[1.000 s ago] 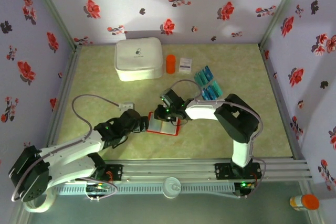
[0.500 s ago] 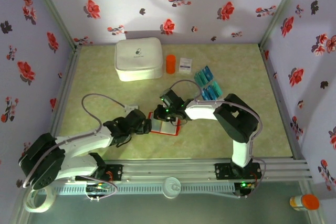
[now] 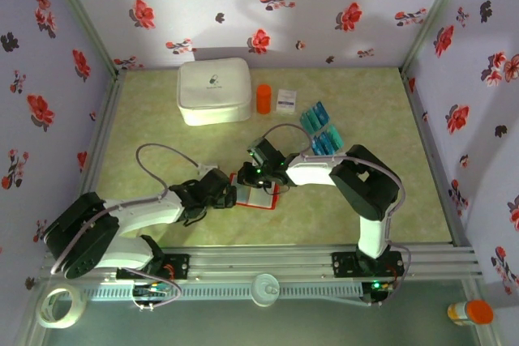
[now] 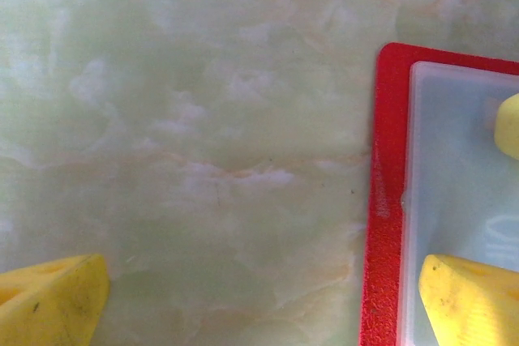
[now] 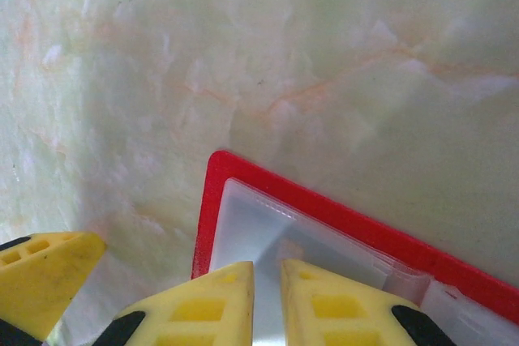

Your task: Put the credit cards into the card holder

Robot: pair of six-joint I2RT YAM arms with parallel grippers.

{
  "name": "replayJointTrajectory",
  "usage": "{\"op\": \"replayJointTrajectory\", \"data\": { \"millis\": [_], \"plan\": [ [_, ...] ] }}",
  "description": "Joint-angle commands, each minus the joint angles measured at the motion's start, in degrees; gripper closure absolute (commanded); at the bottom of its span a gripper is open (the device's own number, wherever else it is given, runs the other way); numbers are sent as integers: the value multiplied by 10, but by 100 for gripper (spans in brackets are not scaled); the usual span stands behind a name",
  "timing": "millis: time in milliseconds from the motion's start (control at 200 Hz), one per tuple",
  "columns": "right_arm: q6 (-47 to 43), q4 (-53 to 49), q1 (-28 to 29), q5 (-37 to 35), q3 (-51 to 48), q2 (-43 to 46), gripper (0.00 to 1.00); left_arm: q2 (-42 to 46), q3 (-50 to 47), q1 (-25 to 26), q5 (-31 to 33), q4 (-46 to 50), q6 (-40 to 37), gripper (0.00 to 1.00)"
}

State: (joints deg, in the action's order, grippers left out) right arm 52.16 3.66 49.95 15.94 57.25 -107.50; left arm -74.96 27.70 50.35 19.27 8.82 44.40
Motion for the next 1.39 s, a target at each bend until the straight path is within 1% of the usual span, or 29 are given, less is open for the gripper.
{"op": "replayJointTrajectory", "data": {
  "millis": [0, 65, 170, 290, 405, 515, 605, 725, 870, 1020, 1165, 1315, 1335, 1390],
  "plan": [
    [10, -1, -3, 4, -8, 4, 82, -11, 6, -3, -4, -8, -7, 1],
    [9, -1, -3, 8, -5, 7, 79, -12, 5, -3, -2, -4, -4, 1],
    [0, -15, -6, 13, 4, 20, 69, -14, 3, -2, -1, 0, 0, 1],
    [-18, -45, -18, 8, 14, 55, 62, -14, -2, -3, 1, 1, 4, 1],
    [-41, -84, -40, -4, 13, 101, 59, -15, -5, -2, 2, 1, 7, 1],
    [-80, -147, -66, -29, 14, 147, 58, -17, -6, -2, 1, 0, 8, 1],
    [-127, -220, -88, -66, 23, 181, 57, -18, -7, -2, 1, -1, 8, 2],
    [-190, -325, -118, -133, 47, 209, 56, -19, -6, -2, 1, -2, 7, 1],
    [-259, -413, -157, -195, 70, 210, 56, -19, -5, -2, 1, -2, 5, 1],
    [-307, -470, -177, -264, 101, 197, 56, -18, -7, -2, 1, -4, 6, 2],
    [-340, -510, -182, -318, 139, 164, 57, -18, -9, -2, 1, -5, 6, 1],
    [-360, -537, -183, -347, 171, 125, 59, -19, -8, -2, 1, -5, 8, 1],
    [-362, -539, -183, -364, 175, 121, 59, -19, -8, -2, 1, -5, 8, 1],
    [-366, -544, -183, -374, 182, 110, 60, -19, -9, -2, 1, -5, 8, 1]
  ]
}}
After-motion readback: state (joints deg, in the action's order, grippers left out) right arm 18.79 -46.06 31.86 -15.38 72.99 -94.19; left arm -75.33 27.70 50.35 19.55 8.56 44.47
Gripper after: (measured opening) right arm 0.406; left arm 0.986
